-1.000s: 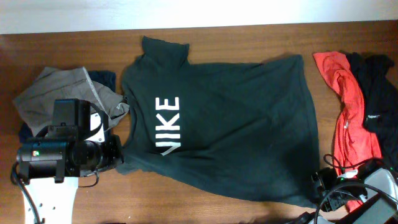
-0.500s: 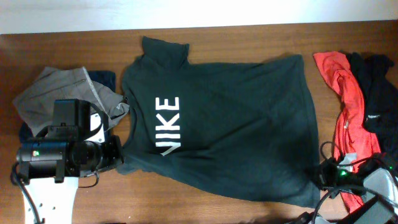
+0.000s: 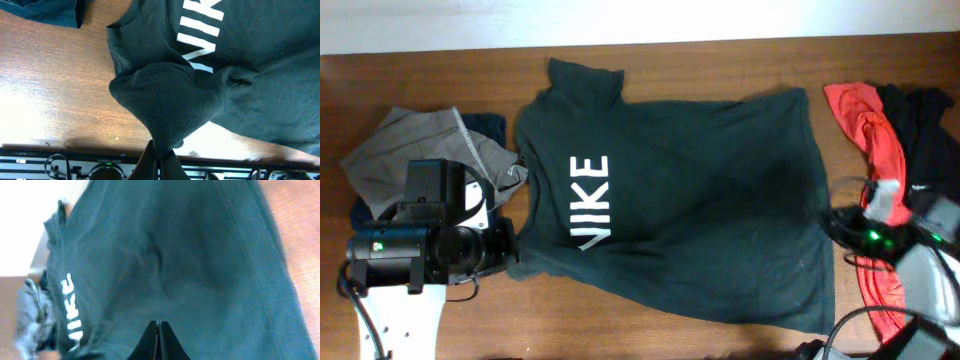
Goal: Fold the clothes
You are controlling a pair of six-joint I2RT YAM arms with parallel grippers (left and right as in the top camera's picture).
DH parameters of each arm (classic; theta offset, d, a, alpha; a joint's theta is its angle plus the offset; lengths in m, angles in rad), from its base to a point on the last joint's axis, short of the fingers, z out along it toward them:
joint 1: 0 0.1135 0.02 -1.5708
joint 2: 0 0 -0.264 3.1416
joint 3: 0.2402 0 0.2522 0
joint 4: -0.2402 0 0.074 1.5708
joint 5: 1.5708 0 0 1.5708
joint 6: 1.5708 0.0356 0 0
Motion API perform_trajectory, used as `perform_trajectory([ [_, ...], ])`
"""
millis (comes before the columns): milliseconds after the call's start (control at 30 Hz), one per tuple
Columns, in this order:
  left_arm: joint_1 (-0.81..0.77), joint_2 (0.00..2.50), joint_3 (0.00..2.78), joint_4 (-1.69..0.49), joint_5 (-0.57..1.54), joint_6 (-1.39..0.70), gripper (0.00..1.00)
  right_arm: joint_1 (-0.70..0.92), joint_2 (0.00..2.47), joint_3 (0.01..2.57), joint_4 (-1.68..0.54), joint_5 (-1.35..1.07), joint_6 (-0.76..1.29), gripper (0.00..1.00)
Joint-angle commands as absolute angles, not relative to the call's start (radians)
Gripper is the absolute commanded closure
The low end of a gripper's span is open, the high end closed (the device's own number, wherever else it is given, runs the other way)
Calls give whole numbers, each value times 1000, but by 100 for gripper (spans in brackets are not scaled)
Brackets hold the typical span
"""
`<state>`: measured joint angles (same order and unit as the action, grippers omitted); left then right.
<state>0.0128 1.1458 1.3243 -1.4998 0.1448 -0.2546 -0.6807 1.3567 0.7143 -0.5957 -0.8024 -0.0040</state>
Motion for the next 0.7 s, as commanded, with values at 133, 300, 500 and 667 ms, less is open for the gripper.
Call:
perform_trajectory([
  [133, 16, 1146, 1342, -1499, 134, -253, 98, -407, 1483, 728, -336, -458, 310, 96],
  [300, 16, 1146, 1342, -1496, 134, -253, 98, -347, 1573, 728, -288, -401, 393, 96],
  [500, 16, 1146, 1342, -1495, 134, -253, 98, -332, 1718, 734, -179, -384, 432, 97],
  [667, 16, 1146, 1342, -1496, 134, -253, 98, -332, 1829, 766, -69, -346, 492, 96],
])
